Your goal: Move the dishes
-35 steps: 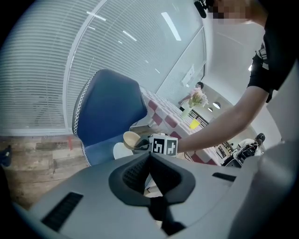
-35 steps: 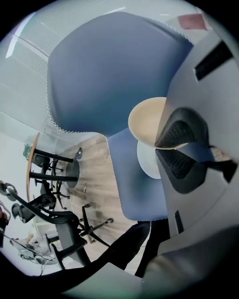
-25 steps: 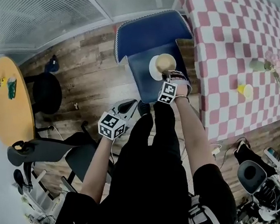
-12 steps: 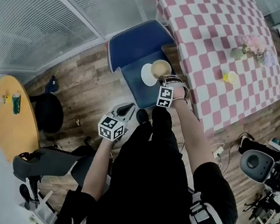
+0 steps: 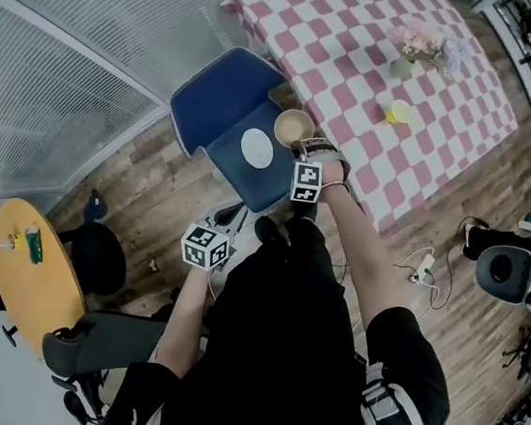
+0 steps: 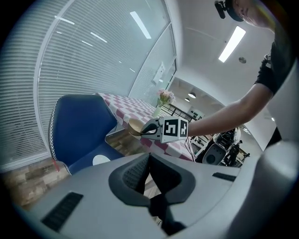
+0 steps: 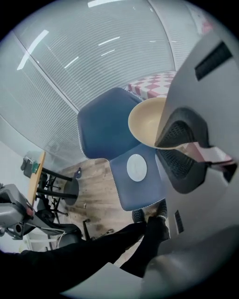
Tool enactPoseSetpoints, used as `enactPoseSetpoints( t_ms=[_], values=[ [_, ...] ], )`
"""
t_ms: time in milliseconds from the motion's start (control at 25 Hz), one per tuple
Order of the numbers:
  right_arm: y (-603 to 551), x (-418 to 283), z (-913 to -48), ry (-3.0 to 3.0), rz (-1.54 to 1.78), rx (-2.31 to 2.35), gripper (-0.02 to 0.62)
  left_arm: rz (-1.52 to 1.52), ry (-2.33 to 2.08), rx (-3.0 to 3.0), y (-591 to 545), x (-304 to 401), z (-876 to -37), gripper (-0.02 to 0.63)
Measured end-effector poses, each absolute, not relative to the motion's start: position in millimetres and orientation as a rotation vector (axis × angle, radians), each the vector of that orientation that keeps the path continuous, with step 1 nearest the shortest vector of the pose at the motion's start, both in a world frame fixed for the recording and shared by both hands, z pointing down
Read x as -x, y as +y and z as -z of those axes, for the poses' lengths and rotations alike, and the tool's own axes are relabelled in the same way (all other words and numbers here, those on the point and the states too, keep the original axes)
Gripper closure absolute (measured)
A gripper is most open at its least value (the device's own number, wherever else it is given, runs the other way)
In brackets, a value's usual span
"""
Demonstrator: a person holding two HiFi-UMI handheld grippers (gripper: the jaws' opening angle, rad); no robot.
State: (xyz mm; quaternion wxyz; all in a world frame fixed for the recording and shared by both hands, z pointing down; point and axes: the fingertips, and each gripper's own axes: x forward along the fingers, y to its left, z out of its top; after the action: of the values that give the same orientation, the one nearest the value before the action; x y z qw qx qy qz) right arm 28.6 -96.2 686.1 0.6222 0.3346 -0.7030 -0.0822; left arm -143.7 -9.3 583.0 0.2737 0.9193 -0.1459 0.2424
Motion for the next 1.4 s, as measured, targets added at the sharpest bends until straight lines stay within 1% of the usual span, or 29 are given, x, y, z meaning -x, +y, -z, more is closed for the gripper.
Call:
enactPoseSetpoints(
  t_ms=[200,600,1000,1400],
  values=[
    [-66,-63,-670,-1.585,0.158,-0.830,0.568,-0.676,-0.318,-2.497,2,118,-580,0.584],
    [17,-143,-661,-1.524,0.062,-0.884,0.568,-0.670,-0.165,-2.562,30,30,-556,0.584],
    [89,-233,-664,-1.471,-0.019,-0.896,0.568,-0.694,-0.172,-2.527,63,-22,-563,0.584],
    [119,-311,-668,-1.451,-0.064,-0.921,0.568,-0.690,-0.180,-2.549,78,-89,-554,0.584]
  ],
)
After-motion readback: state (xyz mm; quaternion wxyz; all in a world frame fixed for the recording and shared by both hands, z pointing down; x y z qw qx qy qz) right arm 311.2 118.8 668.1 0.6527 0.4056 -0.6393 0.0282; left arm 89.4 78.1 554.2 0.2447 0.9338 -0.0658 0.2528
